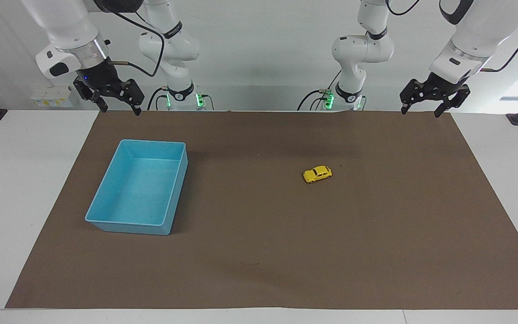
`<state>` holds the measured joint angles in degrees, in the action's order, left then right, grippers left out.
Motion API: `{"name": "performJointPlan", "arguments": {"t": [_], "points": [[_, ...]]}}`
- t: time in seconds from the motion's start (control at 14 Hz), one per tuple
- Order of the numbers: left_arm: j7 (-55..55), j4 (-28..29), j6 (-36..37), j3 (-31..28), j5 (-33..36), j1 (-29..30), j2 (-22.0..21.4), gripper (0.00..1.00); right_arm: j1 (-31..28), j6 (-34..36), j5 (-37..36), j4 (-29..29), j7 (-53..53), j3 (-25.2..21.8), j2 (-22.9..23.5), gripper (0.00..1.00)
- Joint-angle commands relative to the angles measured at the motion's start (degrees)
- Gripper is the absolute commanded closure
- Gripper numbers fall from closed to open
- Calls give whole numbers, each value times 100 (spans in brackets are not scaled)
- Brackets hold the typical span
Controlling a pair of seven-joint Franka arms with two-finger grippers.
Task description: Wind up and store yellow beetle car
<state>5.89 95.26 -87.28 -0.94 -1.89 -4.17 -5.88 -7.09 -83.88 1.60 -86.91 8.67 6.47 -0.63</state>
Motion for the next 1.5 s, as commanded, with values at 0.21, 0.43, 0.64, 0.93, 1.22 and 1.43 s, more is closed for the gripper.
{"name": "performJointPlan", "arguments": {"t": [0.21,0.43,0.64,0.93,1.22,1.43], "points": [[-79,71,-88,-73,-22,-110,-54,0,-74,4,103,-63,-120,39,-78,0],[-88,80,-70,-73,-22,-119,-63,0,-73,4,103,-63,-120,39,-78,0],[-88,80,-88,-73,-22,-128,-63,0,-82,12,103,-63,-129,39,-78,0],[-201,80,-123,-73,-22,-128,-54,0,-82,4,103,-63,-120,39,-78,0],[-886,89,-132,-73,-22,-128,-63,0,-73,4,103,-63,-120,39,-78,0],[-2227,98,-123,-64,-66,-128,-54,0,-82,12,103,-63,-120,39,-78,0]]}}
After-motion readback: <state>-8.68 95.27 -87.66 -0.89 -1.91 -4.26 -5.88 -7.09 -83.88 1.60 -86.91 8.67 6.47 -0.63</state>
